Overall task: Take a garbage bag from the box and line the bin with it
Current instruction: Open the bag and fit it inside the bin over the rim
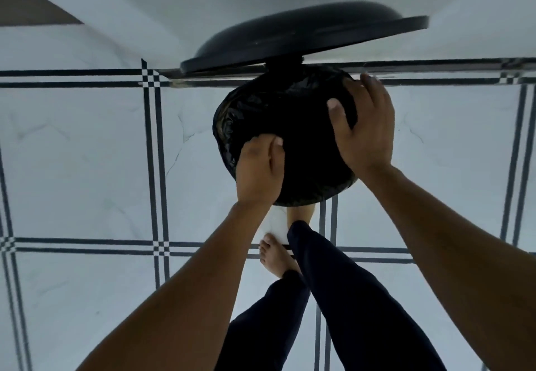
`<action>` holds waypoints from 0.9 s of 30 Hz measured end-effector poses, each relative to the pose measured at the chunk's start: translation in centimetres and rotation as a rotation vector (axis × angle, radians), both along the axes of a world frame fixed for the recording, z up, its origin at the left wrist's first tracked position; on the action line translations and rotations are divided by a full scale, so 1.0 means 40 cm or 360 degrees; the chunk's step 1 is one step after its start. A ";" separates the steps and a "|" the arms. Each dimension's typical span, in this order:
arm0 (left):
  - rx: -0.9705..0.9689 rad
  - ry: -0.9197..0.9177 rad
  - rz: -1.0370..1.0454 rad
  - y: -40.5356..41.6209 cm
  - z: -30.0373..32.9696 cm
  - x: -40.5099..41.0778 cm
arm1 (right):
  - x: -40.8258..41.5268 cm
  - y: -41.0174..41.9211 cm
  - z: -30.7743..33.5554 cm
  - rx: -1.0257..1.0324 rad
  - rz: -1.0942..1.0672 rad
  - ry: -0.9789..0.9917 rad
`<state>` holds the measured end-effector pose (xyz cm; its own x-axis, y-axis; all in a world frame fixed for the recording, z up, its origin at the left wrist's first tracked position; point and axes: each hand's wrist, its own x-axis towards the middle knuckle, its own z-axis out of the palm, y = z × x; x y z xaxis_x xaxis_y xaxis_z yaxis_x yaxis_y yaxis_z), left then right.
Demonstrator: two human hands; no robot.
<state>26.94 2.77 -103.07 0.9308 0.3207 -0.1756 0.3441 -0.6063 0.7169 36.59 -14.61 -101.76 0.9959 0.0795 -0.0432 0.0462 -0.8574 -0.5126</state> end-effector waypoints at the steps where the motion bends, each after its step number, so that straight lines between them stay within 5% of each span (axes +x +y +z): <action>1: -0.0065 0.0036 0.0196 -0.001 0.021 -0.022 | -0.018 0.002 0.015 0.0046 -0.0211 0.0040; 4: -0.0344 0.0320 0.1045 -0.023 0.074 -0.075 | -0.077 0.030 0.072 0.0244 -0.1115 0.0469; 7: -0.0961 0.0821 0.1892 -0.040 0.079 -0.095 | -0.151 0.057 0.061 0.0439 -0.1716 0.1478; 9: -0.1506 0.1028 0.2079 -0.049 0.081 -0.100 | -0.181 0.070 0.052 0.1045 -0.2186 0.1759; 11: -0.1890 0.1024 0.2178 -0.057 0.081 -0.100 | -0.205 0.065 0.028 0.1451 -0.2454 0.1655; 16: -0.2213 0.0813 0.2419 -0.068 0.052 -0.101 | -0.218 0.075 -0.046 0.1614 -0.2396 0.1521; 18: -0.2337 0.0689 0.2398 -0.071 0.032 -0.104 | -0.203 0.097 -0.068 0.1226 -0.2108 0.1582; 20: -0.2430 0.0576 0.2340 -0.072 0.016 -0.110 | -0.208 0.106 -0.069 0.0168 -0.1293 0.1732; 21: -0.2430 0.0531 0.2320 -0.068 0.008 -0.117 | -0.216 0.094 -0.074 0.0196 -0.1342 0.1636; 24: -0.2361 0.0490 0.2288 -0.055 -0.003 -0.146 | -0.238 0.039 -0.089 0.1721 -0.2598 0.1618; 27: -0.2191 0.0605 0.2313 -0.052 0.002 -0.169 | -0.258 0.032 -0.067 0.1841 -0.2634 0.1603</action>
